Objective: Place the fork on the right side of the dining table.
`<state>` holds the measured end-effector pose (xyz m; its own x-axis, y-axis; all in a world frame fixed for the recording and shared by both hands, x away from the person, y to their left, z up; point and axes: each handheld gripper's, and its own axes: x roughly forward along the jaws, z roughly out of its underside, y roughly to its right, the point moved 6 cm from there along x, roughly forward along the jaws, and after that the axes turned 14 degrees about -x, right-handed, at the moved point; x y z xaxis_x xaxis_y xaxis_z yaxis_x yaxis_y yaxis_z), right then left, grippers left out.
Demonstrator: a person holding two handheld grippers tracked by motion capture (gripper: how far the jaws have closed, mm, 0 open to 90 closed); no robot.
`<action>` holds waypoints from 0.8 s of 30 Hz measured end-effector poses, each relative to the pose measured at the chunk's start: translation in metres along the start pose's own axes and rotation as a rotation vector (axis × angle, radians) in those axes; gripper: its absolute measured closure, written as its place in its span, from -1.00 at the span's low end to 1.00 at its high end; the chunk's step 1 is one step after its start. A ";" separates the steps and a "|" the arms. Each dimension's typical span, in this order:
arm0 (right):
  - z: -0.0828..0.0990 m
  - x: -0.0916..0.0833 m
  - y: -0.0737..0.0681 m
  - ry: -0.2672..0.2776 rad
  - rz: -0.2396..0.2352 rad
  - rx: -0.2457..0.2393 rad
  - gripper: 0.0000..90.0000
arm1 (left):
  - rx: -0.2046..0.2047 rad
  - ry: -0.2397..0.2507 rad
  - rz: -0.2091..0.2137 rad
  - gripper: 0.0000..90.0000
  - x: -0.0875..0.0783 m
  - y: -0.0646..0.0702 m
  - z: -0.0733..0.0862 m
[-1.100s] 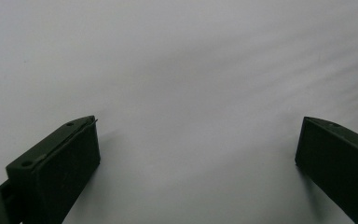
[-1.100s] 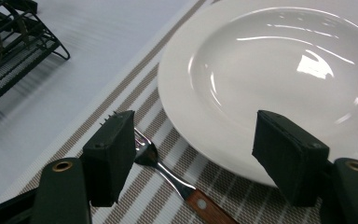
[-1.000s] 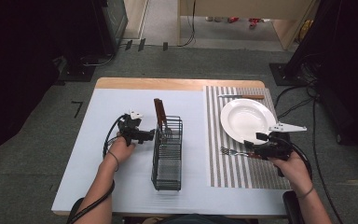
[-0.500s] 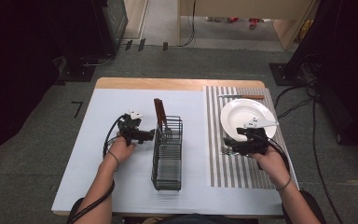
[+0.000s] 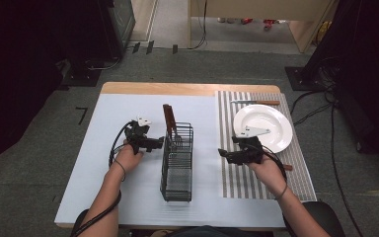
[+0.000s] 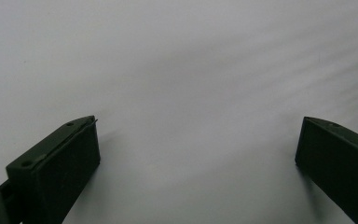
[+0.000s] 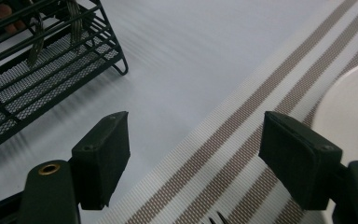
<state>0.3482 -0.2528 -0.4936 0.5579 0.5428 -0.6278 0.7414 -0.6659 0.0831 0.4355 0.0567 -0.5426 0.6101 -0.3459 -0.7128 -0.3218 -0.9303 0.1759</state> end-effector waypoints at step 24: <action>-0.008 0.056 -0.040 -0.019 -0.044 -0.070 -0.55 | 0.000 -0.001 0.000 -1.00 0.000 0.000 0.000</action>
<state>0.3532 -0.1918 -0.5257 0.5176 0.5604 -0.6466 0.7896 -0.6039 0.1088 0.4355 0.0568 -0.5425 0.6093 -0.3459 -0.7135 -0.3221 -0.9302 0.1758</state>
